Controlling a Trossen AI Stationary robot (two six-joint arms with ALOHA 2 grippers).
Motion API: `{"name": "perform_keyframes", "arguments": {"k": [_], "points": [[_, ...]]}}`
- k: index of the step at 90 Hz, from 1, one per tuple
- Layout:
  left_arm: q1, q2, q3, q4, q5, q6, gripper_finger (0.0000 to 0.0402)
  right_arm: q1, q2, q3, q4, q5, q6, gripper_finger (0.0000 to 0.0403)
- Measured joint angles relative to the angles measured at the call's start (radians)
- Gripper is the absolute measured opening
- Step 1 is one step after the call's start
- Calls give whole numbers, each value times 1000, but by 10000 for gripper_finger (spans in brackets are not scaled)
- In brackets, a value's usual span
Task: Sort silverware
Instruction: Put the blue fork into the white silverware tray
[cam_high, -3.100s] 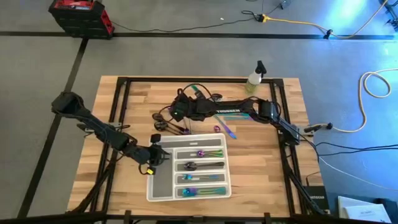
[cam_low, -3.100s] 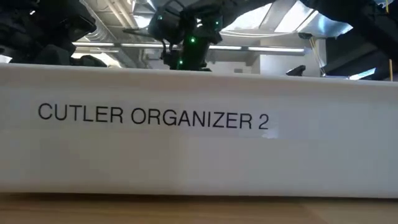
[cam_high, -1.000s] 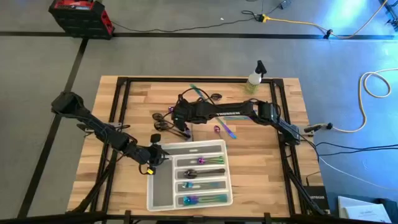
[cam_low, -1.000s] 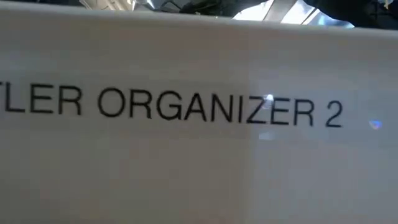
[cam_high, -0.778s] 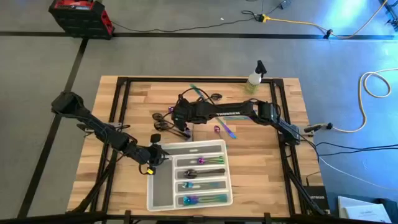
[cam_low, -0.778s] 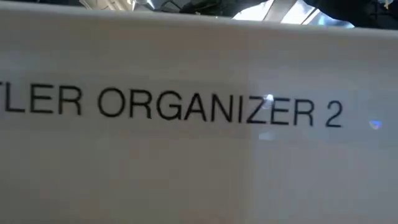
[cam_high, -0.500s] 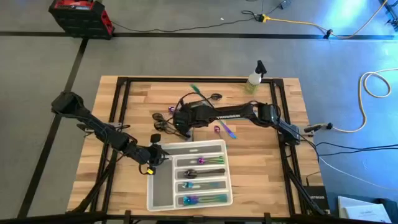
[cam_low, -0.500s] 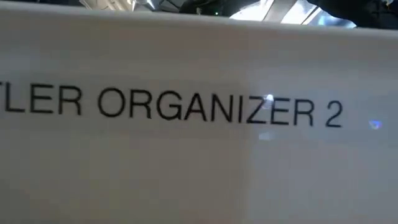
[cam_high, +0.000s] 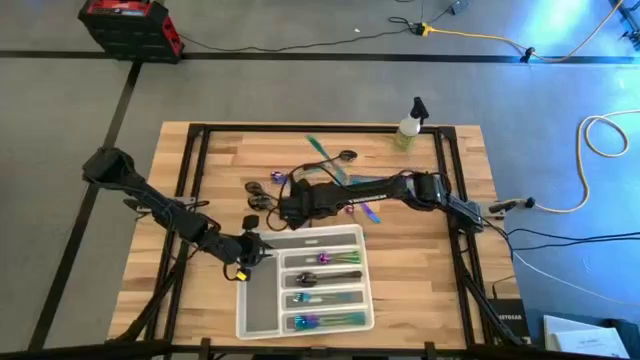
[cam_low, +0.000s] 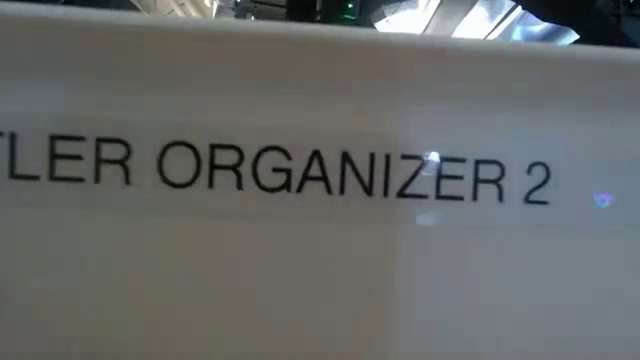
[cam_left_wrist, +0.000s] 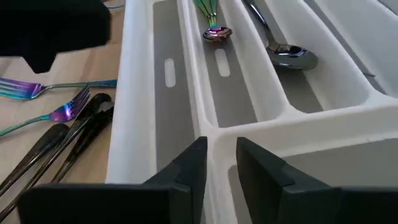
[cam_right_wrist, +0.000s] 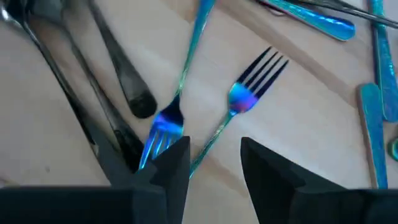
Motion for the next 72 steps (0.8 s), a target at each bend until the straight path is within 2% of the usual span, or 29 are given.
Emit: {"name": "perform_keyframes", "arguments": {"k": [20,38,72], "points": [[0,0,0,-6,0,29,72,-5,0,0,14,-6,109,127],[0,0,0,-7,0,83,72,-18,4,0,47,-69,132,127],[0,0,0,-4,0,239,72,-46,23,-48,66,-97,214,127]]}}
